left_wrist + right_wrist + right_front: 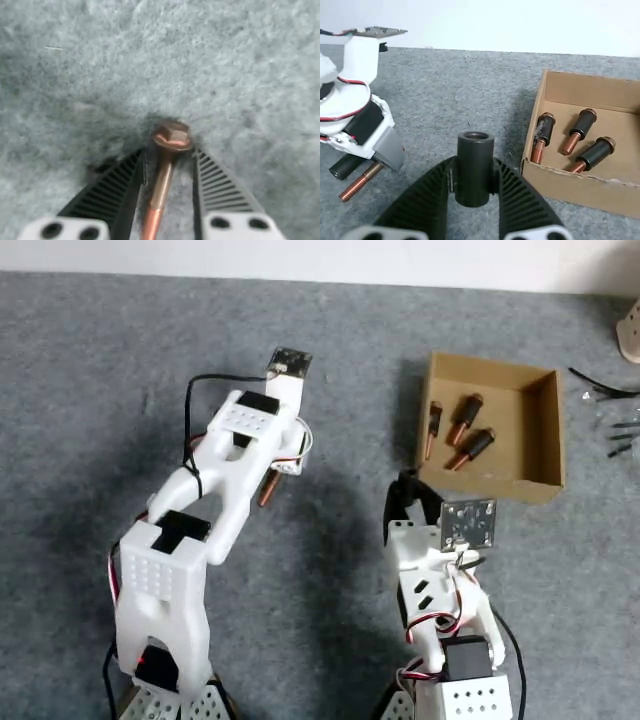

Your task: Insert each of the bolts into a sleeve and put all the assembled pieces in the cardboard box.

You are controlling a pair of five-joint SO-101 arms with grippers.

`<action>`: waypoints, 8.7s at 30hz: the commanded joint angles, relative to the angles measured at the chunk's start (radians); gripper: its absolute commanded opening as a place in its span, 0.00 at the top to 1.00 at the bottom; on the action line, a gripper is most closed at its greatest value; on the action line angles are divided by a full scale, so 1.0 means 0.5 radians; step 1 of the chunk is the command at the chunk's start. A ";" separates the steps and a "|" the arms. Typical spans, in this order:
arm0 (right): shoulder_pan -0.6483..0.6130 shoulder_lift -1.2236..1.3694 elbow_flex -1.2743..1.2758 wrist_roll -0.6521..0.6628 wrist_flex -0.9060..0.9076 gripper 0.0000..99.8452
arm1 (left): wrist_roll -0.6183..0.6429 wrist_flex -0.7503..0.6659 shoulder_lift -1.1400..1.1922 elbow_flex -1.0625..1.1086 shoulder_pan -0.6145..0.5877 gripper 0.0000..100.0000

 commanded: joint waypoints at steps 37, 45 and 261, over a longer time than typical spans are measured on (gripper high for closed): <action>-0.201 -0.032 0.219 0.028 -0.152 0.99 | 0.000 -1.068 -2.812 2.423 0.118 1.00; -0.201 -0.029 0.219 0.028 -0.155 0.99 | 0.000 -1.068 -3.552 2.736 0.118 1.00; -0.081 -0.023 0.201 0.491 -0.324 0.99 | 0.298 -1.194 -4.660 3.580 0.023 0.99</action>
